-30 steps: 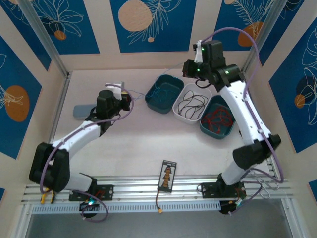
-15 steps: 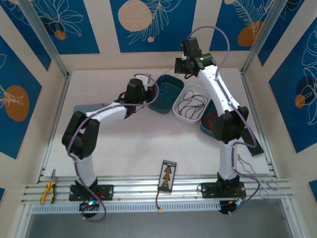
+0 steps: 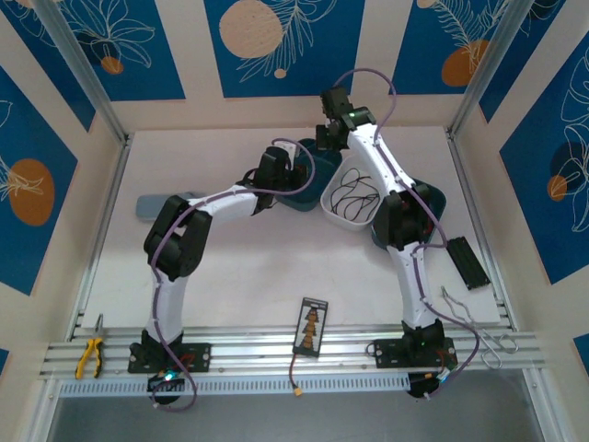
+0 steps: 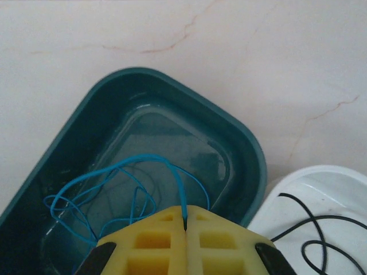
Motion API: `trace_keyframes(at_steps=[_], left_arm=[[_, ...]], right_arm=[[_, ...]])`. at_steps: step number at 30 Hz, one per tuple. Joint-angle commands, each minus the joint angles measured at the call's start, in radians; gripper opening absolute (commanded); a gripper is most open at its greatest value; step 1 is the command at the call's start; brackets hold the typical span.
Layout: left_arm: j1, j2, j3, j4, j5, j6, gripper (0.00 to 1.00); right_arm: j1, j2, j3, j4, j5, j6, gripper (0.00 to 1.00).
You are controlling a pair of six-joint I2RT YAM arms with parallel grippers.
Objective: Untangle the cables
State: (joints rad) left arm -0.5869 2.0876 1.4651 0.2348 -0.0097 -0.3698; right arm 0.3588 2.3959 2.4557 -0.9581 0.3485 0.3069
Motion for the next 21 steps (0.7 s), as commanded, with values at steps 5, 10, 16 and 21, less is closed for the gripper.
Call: trace_keyframes(at_steps=[5,10,16,21], left_arm=[[0.001,-0.003,-0.022,-0.029,-0.03,0.025,0.42],[0.002,-0.085,-0.069,-0.012,-0.021,0.014,0.64],[0.001,-0.224,-0.148,-0.01,-0.039,0.049,0.95],[0.002,-0.328,-0.203,-0.034,-0.062,0.082,1.0]], right_arm=[[-0.004,0.089,0.056,0.016,-0.094,-0.006,0.03],[-0.011,0.109,0.058,0.023,-0.127,0.001,0.18],[-0.015,0.09,0.066,0.006,-0.121,-0.008,0.33],[-0.019,0.036,0.052,-0.017,-0.089,0.002,0.37]])
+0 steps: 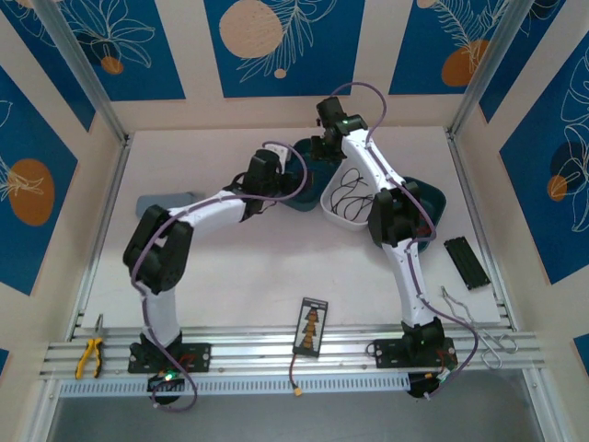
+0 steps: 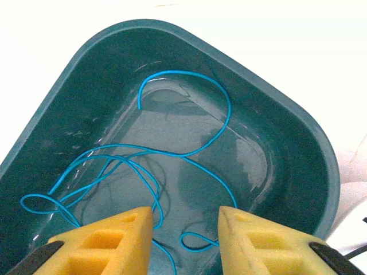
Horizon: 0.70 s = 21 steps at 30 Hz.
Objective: Untangle the cables
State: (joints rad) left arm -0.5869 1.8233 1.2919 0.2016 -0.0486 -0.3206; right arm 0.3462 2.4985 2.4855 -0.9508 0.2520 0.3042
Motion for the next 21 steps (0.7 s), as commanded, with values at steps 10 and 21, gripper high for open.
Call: trace_keyframes(at_steps=[10,21], left_arm=[[0.013,-0.374,-0.27,0.025,-0.135,0.035,1.0],[0.068,-0.84,-0.721,-0.006,-0.489,0.253,1.0]], right_arm=[[0.008,-0.461,-0.429,0.13,0.094,0.025,0.5],[-0.011,-1.076,-1.245,0.447,0.263,0.09,1.0]])
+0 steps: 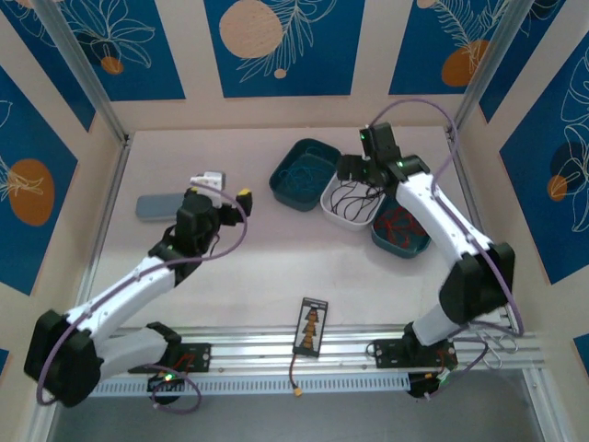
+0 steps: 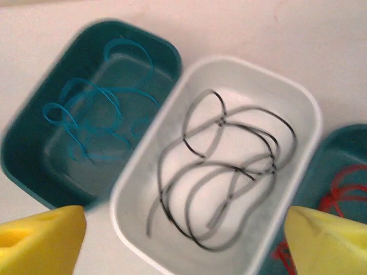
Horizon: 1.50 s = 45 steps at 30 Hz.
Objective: Untangle the cables
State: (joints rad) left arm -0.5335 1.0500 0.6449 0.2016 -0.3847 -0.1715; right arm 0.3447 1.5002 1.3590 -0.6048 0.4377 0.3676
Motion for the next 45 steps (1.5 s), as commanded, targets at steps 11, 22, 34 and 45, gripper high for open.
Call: trace_keyframes(at_steps=[11,22,34,45], left_arm=[[0.214,-0.297,-0.358,0.06,-0.213,0.118,1.0],[0.343,-0.117,-0.411,0.333,-0.063,0.181,1.0],[0.372,0.121,-0.454,0.687,0.113,0.181,1.0],[0.423,0.29,-0.459,0.876,0.26,0.223,1.0]], right_arm=[[-0.086,-0.355,-0.533,0.271,0.177,0.046,0.99],[-0.16,-0.456,-0.734,0.496,0.194,-0.043,0.99],[-0.216,-0.506,-0.827,0.602,0.145,-0.077,0.99],[-0.22,-0.574,-0.984,0.835,0.059,-0.16,0.99]])
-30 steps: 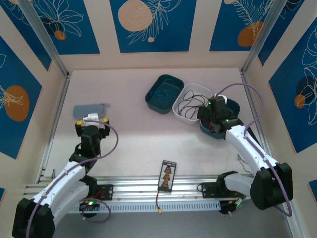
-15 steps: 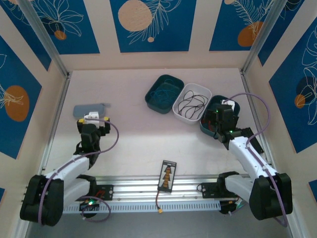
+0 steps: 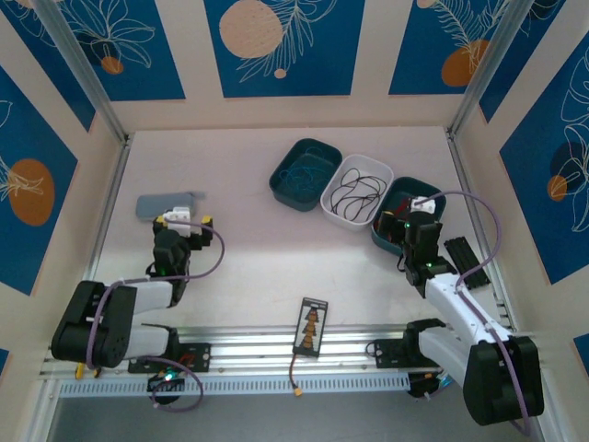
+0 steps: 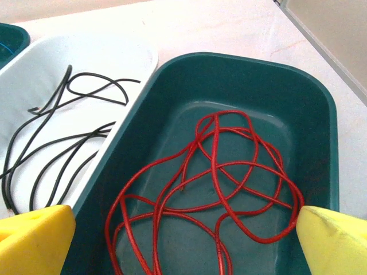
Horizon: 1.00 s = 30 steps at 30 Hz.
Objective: Untangle the cables
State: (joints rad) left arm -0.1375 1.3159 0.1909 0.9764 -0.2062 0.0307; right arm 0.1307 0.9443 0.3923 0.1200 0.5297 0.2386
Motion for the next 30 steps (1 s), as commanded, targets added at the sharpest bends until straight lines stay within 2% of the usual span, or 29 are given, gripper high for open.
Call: trace_keyframes(at_steps=[1,7,8,11,13,14,17,30], left_arm=[[0.036,0.051,-0.005,0.131,0.109,0.023,1.0],[0.081,0.304,0.0,0.399,0.247,0.021,1.0],[0.094,0.299,-0.005,0.397,0.262,0.012,1.0],[0.138,0.266,0.046,0.247,0.344,-0.02,1.0],[0.159,0.249,0.162,-0.004,0.418,-0.011,1.0],[0.145,0.253,0.185,-0.03,0.399,0.004,1.0],[0.151,0.256,0.163,0.017,0.43,0.0,1.0],[0.15,0.252,0.163,0.009,0.399,-0.005,1.0]], right_arm=[[-0.009,-0.014,-0.023,0.114,-0.037,-0.03,0.99],[-0.031,0.02,-0.038,0.159,-0.063,-0.036,0.99],[-0.038,0.022,-0.043,0.175,-0.07,-0.035,0.99],[-0.074,0.04,-0.063,0.235,-0.114,-0.022,0.99],[-0.094,0.068,-0.072,0.28,-0.138,-0.017,0.99],[-0.098,0.083,-0.075,0.301,-0.141,-0.018,0.99],[-0.111,0.156,-0.083,0.383,-0.16,-0.018,0.99],[-0.14,0.48,-0.037,0.708,-0.217,-0.029,0.99]])
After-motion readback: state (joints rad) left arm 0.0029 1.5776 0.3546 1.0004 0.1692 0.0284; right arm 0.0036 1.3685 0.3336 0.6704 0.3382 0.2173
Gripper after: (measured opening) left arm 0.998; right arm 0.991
